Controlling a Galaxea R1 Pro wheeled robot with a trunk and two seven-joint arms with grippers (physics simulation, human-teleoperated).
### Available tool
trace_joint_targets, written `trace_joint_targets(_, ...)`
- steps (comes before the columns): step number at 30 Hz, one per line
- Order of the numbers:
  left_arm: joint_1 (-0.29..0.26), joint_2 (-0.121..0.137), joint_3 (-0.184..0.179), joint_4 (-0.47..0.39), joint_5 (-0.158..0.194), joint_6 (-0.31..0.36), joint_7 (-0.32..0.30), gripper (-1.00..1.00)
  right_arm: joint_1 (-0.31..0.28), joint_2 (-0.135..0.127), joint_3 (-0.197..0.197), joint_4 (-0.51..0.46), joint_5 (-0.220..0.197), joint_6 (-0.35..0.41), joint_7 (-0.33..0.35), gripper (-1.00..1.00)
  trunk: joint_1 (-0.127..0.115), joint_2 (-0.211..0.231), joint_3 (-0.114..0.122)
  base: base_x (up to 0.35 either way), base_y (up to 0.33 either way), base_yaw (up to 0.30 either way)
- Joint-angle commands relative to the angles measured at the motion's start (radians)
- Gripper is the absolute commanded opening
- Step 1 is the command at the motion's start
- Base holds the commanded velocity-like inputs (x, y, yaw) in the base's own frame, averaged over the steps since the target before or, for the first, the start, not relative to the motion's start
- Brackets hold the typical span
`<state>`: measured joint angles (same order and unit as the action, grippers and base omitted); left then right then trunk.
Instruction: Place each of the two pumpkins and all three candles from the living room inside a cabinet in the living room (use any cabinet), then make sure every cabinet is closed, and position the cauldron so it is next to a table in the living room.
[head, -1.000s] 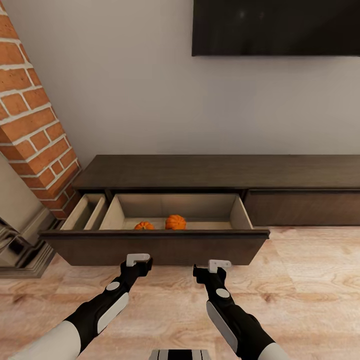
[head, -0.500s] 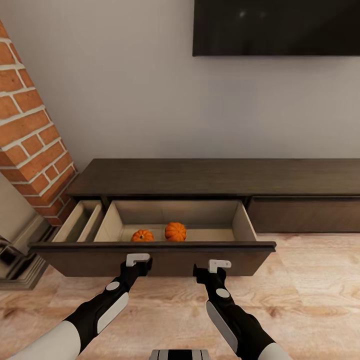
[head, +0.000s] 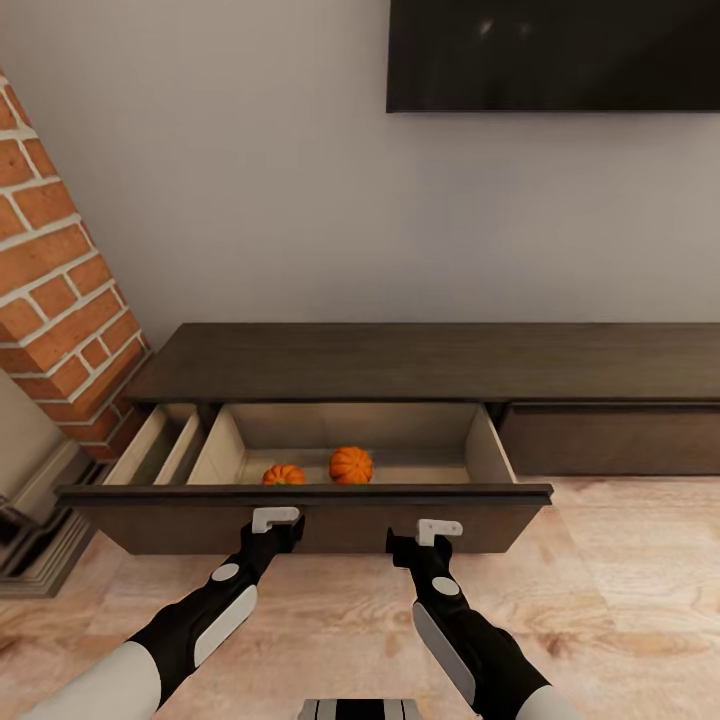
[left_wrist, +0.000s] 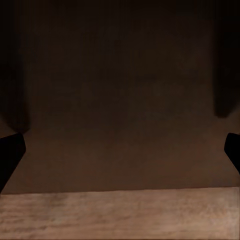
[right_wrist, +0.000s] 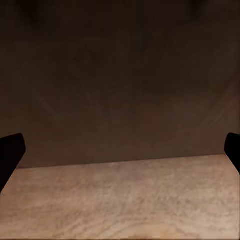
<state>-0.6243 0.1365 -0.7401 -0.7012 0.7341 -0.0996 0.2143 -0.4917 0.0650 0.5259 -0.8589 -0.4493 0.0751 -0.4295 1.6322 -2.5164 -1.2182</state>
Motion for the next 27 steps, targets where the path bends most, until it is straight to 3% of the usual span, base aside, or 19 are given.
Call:
trace_joint_targets(1, -0.002, 0.002, -0.008, -0.001, 0.008, -0.006, 0.008, 1.0, -0.001, -0.001, 0.003, -0.002, -0.004, 0.005, -0.008, 1.0, 0.0, 0.0, -0.001, 0.214, 0.0, 0.0)
trace_joint_targets(20, -0.002, 0.002, -0.008, -0.001, 0.006, -0.006, 0.008, 1.0, -0.001, -0.001, 0.003, -0.002, -0.006, 0.005, -0.008, 1.0, 0.0, 0.0, -0.001, 0.309, 0.0, 0.0)
trace_joint_targets(27, 0.0, -0.005, -0.001, -0.002, -0.057, -0.004, 0.007, 1.0, -0.001, -0.001, 0.003, -0.002, -0.006, 0.005, -0.008, 1.0, 0.0, 0.0, -0.001, 0.322, 0.0, 0.0)
